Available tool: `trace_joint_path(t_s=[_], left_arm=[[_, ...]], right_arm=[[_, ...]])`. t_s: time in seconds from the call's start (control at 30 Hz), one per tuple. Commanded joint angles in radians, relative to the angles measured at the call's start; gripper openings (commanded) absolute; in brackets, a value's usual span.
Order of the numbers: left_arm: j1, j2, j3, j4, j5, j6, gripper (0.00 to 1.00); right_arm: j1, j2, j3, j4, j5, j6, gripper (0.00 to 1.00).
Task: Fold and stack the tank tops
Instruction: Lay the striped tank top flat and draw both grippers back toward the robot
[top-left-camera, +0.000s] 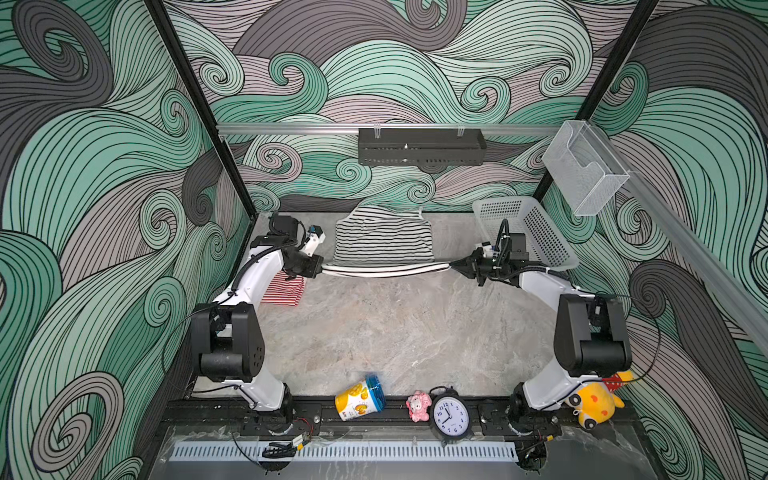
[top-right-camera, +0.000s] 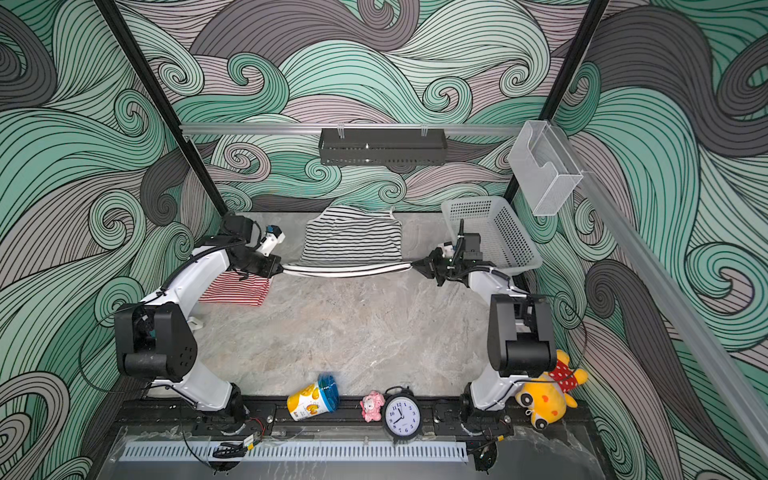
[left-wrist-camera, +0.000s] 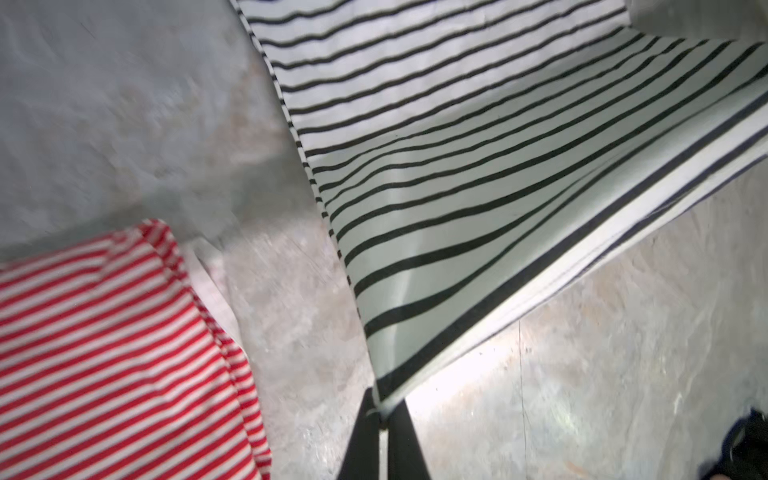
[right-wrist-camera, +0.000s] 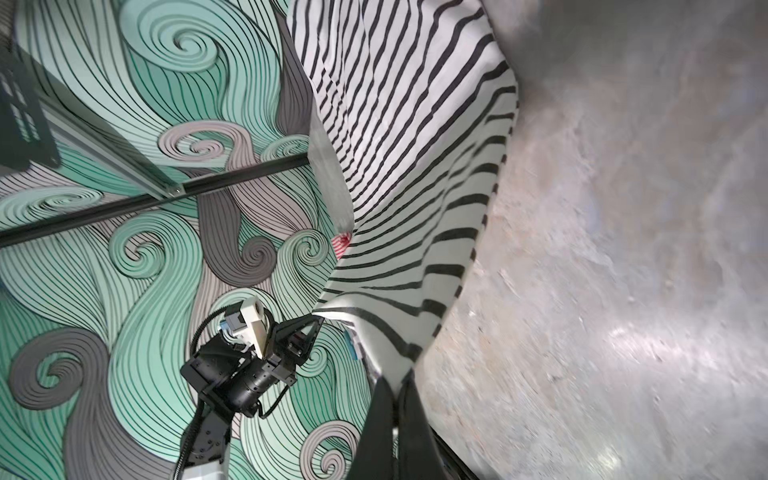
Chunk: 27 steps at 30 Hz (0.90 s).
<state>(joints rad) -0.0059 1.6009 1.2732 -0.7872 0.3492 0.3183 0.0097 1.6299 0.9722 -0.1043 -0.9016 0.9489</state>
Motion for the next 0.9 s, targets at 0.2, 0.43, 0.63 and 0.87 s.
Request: trace_joint_path(t_s=[0.2, 0.43, 0.63, 0.87], left_arm=[[0.000, -0.016, -0.085, -0.255, -0.019, 0.174, 0.00], [-0.034, -0.030, -0.164, -0.298, -0.052, 0.225, 0.00], [-0.085, -0.012, -0.212, -0.294, -0.123, 0.223, 0.00], [-0.112, 0.005, -0.249, -0.291, -0.191, 0.215, 0.00]], right_arm=[[0.024, -0.139, -0.213, 0.007, 0.018, -0.128, 0.00], [0.022, -0.238, -0.320, -0.076, 0.056, -0.178, 0.00], [0.021, -0.312, -0.403, -0.153, 0.099, -0.230, 0.00], [0.024, -0.325, -0.504, -0.147, 0.100, -0.252, 0.00]])
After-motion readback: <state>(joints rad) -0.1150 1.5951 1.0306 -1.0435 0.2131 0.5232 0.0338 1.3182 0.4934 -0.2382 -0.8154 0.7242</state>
